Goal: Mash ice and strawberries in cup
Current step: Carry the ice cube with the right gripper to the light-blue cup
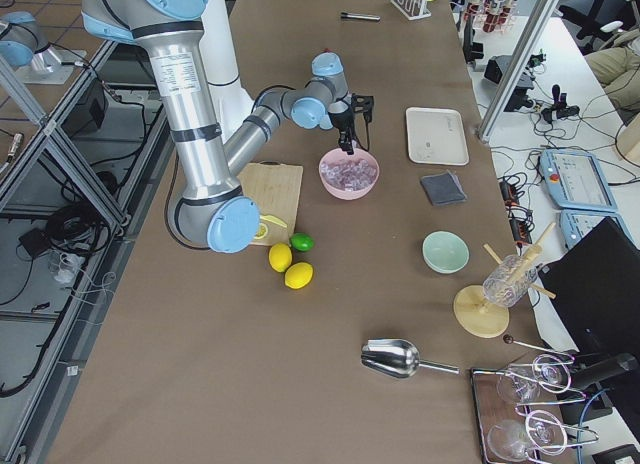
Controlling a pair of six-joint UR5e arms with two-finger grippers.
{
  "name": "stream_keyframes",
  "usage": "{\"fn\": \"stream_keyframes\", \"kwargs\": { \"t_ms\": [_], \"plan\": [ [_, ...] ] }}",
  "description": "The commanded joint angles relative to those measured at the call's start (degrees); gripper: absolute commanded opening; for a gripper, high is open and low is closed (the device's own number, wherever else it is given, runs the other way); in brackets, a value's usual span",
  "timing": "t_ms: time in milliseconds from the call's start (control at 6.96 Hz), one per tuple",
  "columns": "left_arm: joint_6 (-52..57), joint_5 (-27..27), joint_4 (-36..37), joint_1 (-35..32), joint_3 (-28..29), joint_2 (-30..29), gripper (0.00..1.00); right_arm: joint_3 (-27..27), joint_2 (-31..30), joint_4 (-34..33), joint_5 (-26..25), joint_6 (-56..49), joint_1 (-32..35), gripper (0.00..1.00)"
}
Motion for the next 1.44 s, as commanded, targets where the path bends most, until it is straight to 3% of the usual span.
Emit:
{"fn": "stream_keyframes", "kwargs": {
  "t_ms": [0, 431, 718, 1293],
  "plan": [
    [0.18, -0.11, -0.19, 0.01, -0.57, -0.41, 0.98, -0.21, 7.24, -0.05, -0.16, -0.48, -0.09, 0.0],
    [0.27, -0.19, -0.1, 0.19, -1.1, -2.34, 0.99, -1.35, 12.7, 0.47, -3.57, -4.85, -4.91, 0.0],
    [0.19, -0.19, -0.1, 0.19, -1.89, -2.43, 0.98, -5.63, 17.36, 0.47, -5.86, -8.01, -7.82, 0.0],
    [0.1, -4.58, -0.19, 0.02, -2.07, -1.91, 0.98, -6.62, 18.08, 0.56, -9.12, -12.96, -13.53, 0.0]
  ]
}}
